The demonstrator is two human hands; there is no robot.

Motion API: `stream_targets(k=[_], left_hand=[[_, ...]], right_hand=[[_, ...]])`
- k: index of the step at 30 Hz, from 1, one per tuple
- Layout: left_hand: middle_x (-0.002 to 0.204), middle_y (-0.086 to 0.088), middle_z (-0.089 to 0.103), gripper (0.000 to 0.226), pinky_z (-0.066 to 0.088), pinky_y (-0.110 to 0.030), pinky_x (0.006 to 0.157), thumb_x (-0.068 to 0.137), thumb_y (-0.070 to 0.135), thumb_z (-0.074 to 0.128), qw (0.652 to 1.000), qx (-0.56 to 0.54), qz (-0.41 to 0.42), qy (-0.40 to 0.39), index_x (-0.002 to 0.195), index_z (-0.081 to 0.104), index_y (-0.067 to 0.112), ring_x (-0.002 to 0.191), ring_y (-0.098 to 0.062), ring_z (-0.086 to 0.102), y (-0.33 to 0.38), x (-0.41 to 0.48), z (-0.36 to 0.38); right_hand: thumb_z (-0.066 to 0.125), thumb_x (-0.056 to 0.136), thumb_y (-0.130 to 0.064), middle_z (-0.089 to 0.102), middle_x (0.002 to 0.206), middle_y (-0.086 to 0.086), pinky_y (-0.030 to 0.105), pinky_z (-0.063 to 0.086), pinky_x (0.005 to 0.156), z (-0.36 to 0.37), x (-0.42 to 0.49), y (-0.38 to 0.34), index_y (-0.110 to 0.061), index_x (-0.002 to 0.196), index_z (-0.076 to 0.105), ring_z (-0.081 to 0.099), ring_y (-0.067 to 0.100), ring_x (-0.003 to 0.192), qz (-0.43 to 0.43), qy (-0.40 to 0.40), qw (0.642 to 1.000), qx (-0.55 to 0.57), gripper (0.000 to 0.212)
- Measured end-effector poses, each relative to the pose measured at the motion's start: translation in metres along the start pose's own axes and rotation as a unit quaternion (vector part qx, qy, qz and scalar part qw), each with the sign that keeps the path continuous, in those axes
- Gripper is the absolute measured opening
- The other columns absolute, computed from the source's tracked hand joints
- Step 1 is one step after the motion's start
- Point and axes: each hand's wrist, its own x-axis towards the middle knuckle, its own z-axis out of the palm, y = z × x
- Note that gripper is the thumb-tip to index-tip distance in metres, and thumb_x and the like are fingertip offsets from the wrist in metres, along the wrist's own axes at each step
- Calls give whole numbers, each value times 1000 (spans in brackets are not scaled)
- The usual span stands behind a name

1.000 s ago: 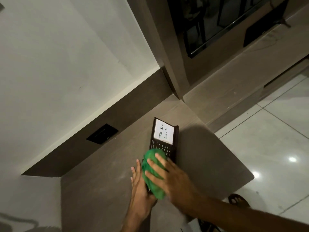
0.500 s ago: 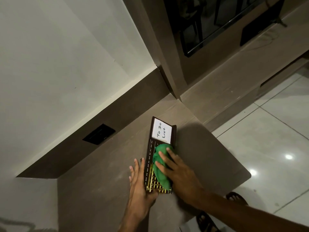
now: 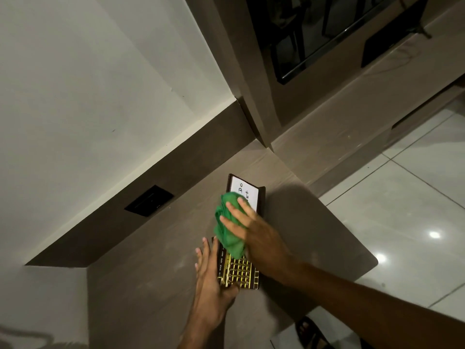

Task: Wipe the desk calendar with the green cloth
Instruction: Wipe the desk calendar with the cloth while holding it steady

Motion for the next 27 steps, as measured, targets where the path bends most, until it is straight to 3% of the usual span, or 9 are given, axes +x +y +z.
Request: stream_targets(k=[2, 4, 7, 10, 12, 16, 18, 23, 27], left_hand=[[159, 6, -19, 119, -9, -47, 120, 71, 9, 78, 1000, 2, -2, 1, 151, -6, 33, 146, -18, -22, 0, 0, 0], [159, 7, -19, 119, -9, -48, 120, 72, 11, 78, 1000, 3, 0, 0, 151, -7, 34, 146, -17, -22, 0, 0, 1], [160, 7, -19, 119, -9, -48, 120, 72, 11, 78, 1000, -1, 12, 1, 151, -7, 35, 146, -18, -22, 0, 0, 1], [160, 4, -19, 121, -6, -49, 121, 70, 21, 83, 1000, 3, 13, -5, 152, -4, 28, 147, -21, -21, -4, 2, 2], [160, 2, -20, 118, -3, -53, 121, 72, 24, 83, 1000, 7, 15, -8, 152, -4, 25, 147, -22, -21, -7, 3, 1], [160, 1, -20, 117, -7, -48, 120, 70, 28, 78, 1000, 7, 16, -7, 150, -8, 32, 146, -23, -21, -3, 1, -3], [160, 2, -20, 116, -7, -52, 120, 72, 20, 77, 1000, 10, 18, -9, 149, -9, 36, 146, -22, -22, -2, 2, -3], [159, 6, -22, 115, -10, -51, 119, 75, 13, 76, 1000, 7, 11, -14, 147, -10, 40, 145, -21, -24, 0, 2, -3], [158, 7, -21, 114, -10, -52, 119, 76, 10, 74, 1000, 7, 5, -6, 145, -11, 41, 145, -20, -24, 4, 1, -3]], right_hand=[[73, 71, -12, 38, 151, 13, 48, 36, 107, 0, 2, 12, -18, 142, 44, 22, 34, 142, 10, -3, 1000, 0, 76], [56, 82, -14, 30, 156, 10, 49, 33, 110, 12, -21, 27, -21, 147, 32, 12, 33, 146, 17, -23, 1000, -8, 70], [71, 72, -13, 26, 157, 8, 51, 37, 107, 26, -59, 32, -25, 148, 27, 8, 32, 146, 6, -60, 998, -35, 89], [59, 82, -11, 31, 156, 8, 53, 33, 109, 32, -69, 3, -22, 145, 37, 18, 36, 145, -86, -51, 995, 28, 67], [48, 92, -13, 28, 157, 7, 53, 28, 112, 34, -71, -5, -21, 146, 36, 16, 34, 146, -144, -54, 988, 15, 56], [69, 85, -26, 27, 158, 1, 49, 34, 109, 29, -82, 30, -29, 145, 38, 9, 29, 147, -151, -100, 983, -41, 68], [75, 79, -27, 30, 156, 1, 49, 36, 108, 22, -74, 48, -30, 145, 36, 11, 29, 146, -122, -102, 986, -57, 76], [66, 77, 0, 36, 153, 10, 51, 36, 105, -5, 17, 70, -20, 142, 43, 23, 36, 142, -3, -27, 998, -54, 72], [69, 81, -4, 23, 159, 7, 52, 33, 109, -13, 51, 91, -22, 148, 32, 16, 35, 144, 137, -39, 986, -85, 79]])
